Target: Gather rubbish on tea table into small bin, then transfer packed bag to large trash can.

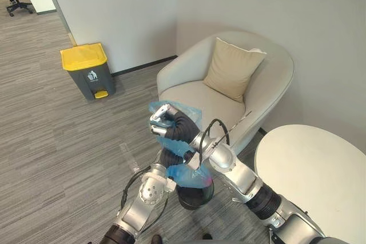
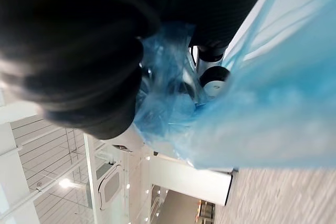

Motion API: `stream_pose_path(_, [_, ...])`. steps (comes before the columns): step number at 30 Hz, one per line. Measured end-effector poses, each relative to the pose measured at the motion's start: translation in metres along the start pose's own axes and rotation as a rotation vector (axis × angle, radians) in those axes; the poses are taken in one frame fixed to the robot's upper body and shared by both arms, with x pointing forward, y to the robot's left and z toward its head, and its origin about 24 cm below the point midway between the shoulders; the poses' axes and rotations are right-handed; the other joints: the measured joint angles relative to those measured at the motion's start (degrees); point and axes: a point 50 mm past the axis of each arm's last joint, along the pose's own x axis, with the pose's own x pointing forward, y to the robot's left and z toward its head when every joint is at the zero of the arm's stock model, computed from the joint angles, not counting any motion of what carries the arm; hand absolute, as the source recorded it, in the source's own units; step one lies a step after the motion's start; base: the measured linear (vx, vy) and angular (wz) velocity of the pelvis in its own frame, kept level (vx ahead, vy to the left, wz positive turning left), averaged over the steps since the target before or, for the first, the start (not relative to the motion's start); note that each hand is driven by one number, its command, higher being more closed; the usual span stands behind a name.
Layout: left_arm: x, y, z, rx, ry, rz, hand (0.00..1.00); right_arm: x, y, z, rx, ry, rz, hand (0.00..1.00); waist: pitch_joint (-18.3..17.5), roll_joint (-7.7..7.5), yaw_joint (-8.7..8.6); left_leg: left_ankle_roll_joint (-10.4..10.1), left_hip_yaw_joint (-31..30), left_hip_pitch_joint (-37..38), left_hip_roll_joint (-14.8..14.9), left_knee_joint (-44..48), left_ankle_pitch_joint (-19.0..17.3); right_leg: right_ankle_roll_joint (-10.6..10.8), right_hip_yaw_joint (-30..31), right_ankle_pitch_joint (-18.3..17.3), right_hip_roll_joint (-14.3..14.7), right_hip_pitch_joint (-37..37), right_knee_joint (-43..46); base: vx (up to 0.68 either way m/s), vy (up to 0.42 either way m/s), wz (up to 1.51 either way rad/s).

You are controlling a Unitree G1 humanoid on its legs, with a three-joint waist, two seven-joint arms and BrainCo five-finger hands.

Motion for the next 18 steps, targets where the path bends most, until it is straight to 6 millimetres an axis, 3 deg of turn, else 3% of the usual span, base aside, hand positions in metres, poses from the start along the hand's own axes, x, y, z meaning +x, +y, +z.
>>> stream_pose_path(6, [0.006, -0.004, 0.002, 0.005, -0.012, -0.011, 1.0, 0.0, 0.012, -0.004, 0.023, 0.014, 0.053, 1.0, -0.08, -0.11, -0.33, -0.01, 0.09, -0.05, 0.02, 0.0, -0.01, -0.01, 0.13, 0.34, -0.02, 0.31, -0.84, 0.0, 0.0, 0.0])
stream_pose_path(18, [0.006, -0.004, -0.004, -0.031, 0.024, 0.003, 1.0, 0.001, 0.013, -0.011, 0.002, 0.041, 0.049, 1.0, -0.08, -0.11, -1.4, -0.05, 0.23, -0.11, 0.03, 0.01, -0.06, 0.01, 0.3, 0.69, -0.01, 0.53, -1.54, 0.0, 0.0, 0.0])
